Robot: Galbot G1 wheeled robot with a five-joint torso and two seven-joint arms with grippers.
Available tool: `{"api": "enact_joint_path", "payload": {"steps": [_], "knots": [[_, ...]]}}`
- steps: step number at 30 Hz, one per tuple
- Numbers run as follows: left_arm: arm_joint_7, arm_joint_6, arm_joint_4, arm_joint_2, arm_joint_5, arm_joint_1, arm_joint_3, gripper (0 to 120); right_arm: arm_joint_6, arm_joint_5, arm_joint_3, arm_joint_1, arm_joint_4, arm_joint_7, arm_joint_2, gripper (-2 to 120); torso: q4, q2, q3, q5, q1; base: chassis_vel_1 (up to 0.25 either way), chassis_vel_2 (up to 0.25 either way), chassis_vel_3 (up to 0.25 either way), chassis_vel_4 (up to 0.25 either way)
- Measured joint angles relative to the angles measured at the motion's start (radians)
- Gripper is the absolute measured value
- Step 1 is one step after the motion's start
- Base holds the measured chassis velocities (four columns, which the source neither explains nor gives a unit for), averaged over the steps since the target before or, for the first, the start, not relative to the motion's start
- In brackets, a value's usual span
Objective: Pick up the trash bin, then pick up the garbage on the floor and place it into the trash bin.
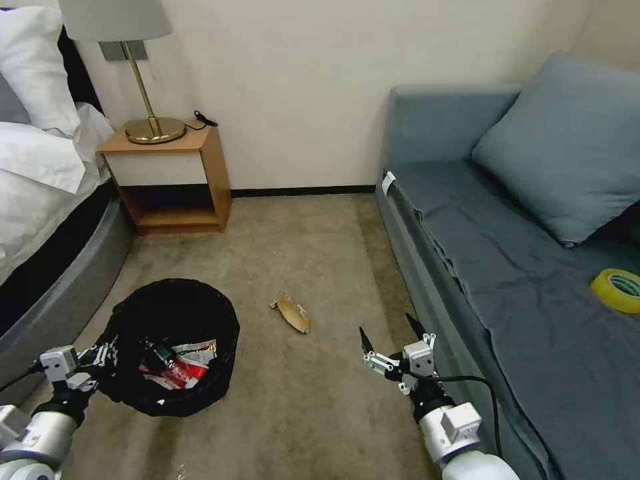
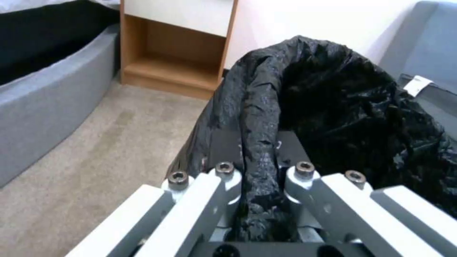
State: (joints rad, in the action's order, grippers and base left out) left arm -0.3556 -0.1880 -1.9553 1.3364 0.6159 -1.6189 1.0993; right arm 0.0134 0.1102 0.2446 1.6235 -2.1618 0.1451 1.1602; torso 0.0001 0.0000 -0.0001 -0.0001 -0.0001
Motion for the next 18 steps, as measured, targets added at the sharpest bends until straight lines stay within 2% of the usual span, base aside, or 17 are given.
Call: {"api": "enact_joint_path", "payload": {"steps": [18], "knots": [[0.004, -0.002, 0.02, 0.001, 0.011, 0.023, 0.011, 6, -0.051, 0.012, -0.002, -0.03, -0.005, -0.04, -0.024, 100, -0.0001, 0.0, 0.0, 0.0, 0.0, 0.0, 0.0, 0.0, 0.0]]}}
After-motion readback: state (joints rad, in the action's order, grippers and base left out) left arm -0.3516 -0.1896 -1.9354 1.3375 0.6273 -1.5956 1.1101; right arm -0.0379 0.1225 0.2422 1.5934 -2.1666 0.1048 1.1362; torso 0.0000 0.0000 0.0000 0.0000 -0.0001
